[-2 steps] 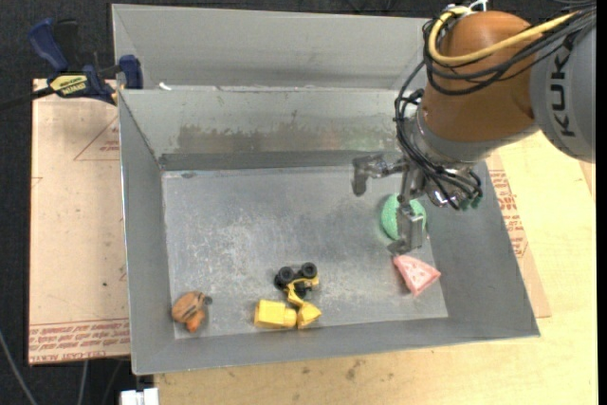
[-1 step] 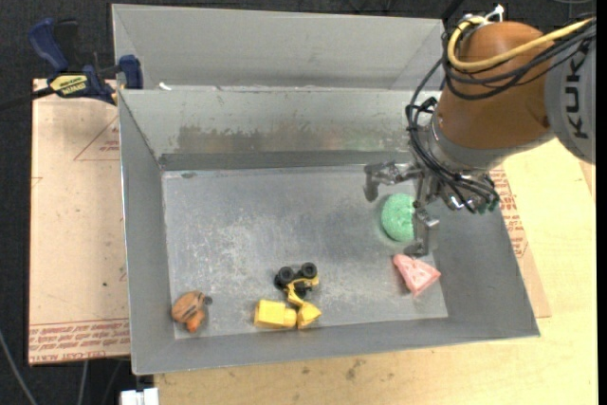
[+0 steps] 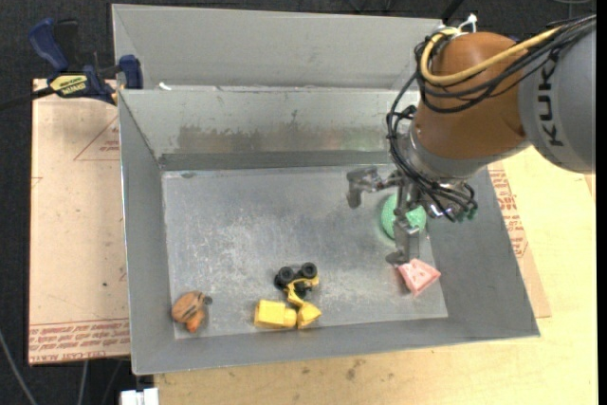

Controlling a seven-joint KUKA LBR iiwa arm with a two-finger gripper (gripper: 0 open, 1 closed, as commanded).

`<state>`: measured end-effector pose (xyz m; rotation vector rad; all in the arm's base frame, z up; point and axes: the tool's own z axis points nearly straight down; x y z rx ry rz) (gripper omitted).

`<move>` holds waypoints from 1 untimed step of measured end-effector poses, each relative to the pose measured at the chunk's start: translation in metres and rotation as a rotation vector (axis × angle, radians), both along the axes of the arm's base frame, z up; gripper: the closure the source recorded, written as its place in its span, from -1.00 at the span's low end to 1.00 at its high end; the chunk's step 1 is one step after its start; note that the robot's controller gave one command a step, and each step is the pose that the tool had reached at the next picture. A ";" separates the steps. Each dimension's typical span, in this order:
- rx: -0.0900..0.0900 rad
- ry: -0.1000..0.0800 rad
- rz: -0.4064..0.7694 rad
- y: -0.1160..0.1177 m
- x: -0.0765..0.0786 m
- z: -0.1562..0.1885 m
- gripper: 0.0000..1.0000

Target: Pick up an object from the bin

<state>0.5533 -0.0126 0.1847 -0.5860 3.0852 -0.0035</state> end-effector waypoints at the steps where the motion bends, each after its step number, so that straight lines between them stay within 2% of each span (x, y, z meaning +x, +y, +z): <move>1: 0.005 0.000 0.031 0.038 0.002 -0.020 -1.00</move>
Offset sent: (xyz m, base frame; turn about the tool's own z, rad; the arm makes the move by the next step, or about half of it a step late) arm -0.0310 0.0700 -0.0417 0.0338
